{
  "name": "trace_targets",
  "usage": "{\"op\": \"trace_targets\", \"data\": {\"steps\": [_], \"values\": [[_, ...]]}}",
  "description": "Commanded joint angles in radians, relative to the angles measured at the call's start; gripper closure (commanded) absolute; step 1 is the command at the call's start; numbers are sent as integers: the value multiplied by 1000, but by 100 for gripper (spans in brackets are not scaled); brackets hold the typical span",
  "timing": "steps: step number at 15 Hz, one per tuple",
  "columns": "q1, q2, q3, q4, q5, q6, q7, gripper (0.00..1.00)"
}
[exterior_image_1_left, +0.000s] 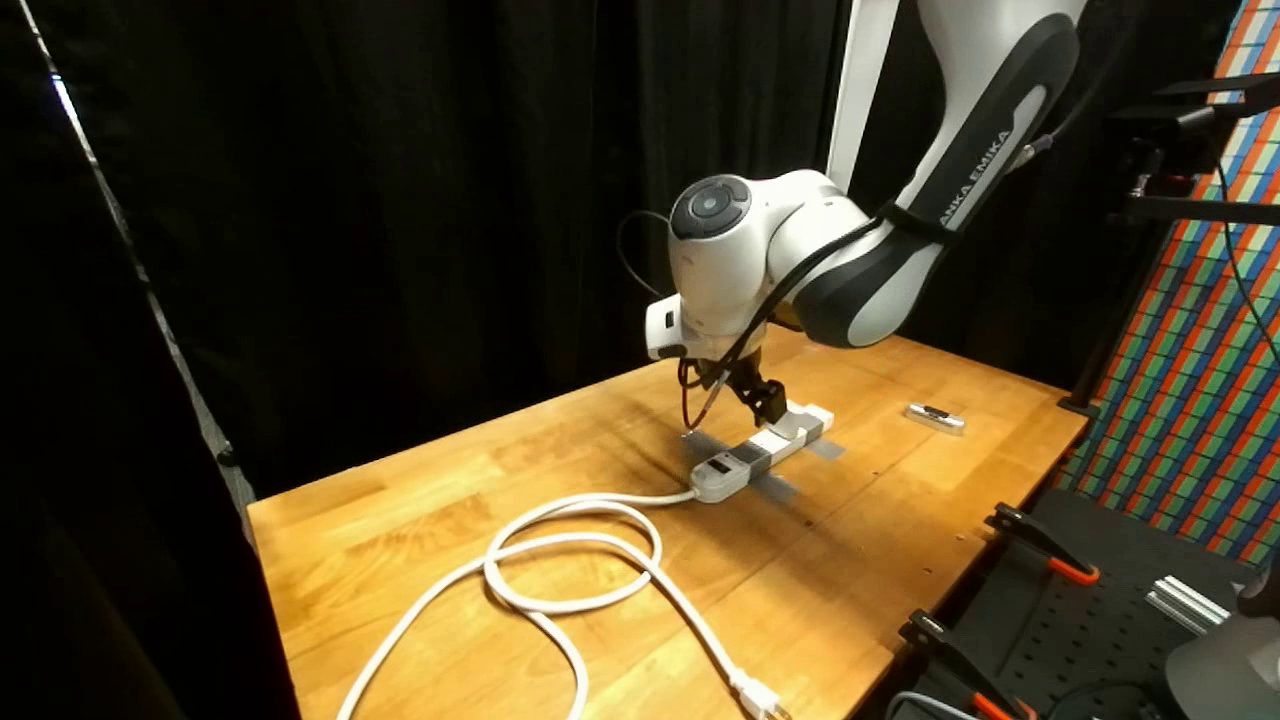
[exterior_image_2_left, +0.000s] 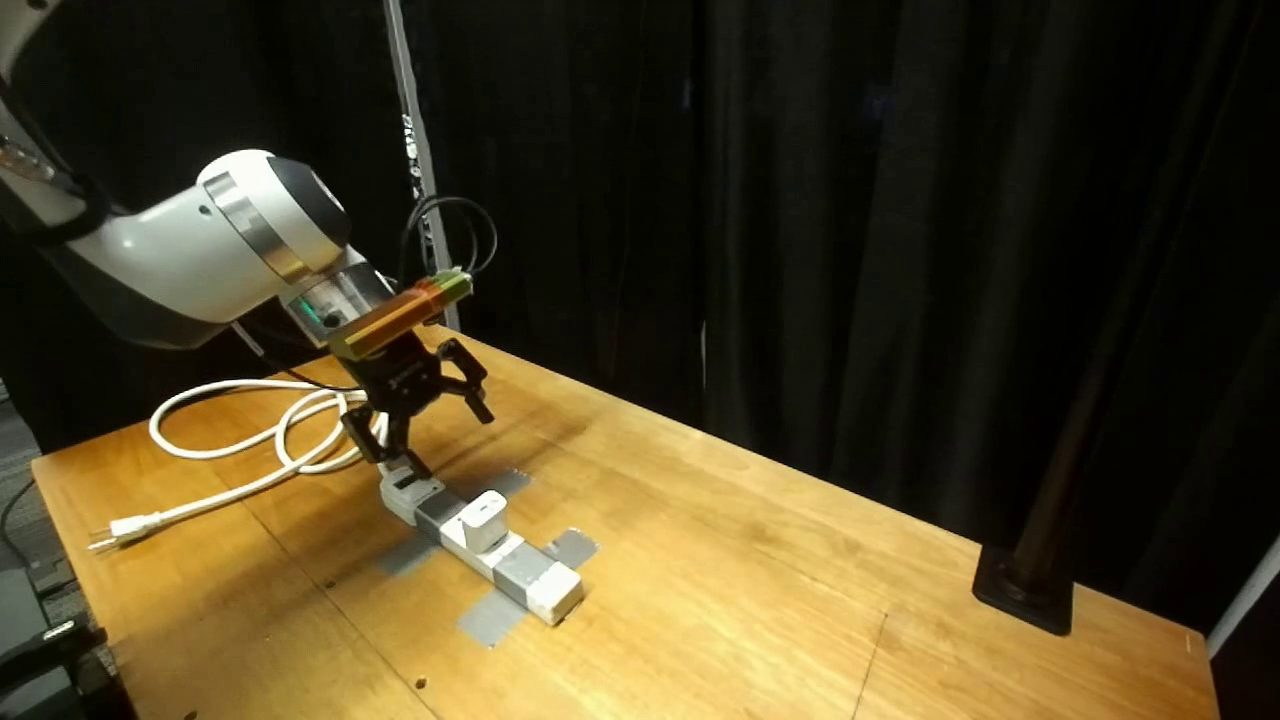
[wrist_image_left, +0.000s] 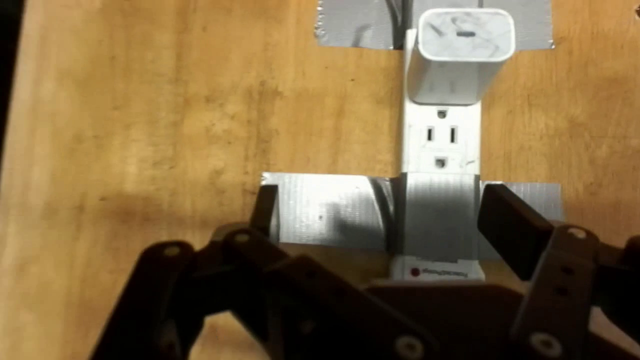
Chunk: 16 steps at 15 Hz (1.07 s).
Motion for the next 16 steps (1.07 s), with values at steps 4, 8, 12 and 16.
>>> {"op": "trace_targets", "data": {"steps": [4,8,12,16], "values": [[-126,-169,107,-39,391,-111,-392,0],[-284,-166,210,-47,551,-96,-705,42],[-444,-173,285,-67,647,42,-1001,73],[-552,-222,315,-100,857,103,-1288,100]]}}
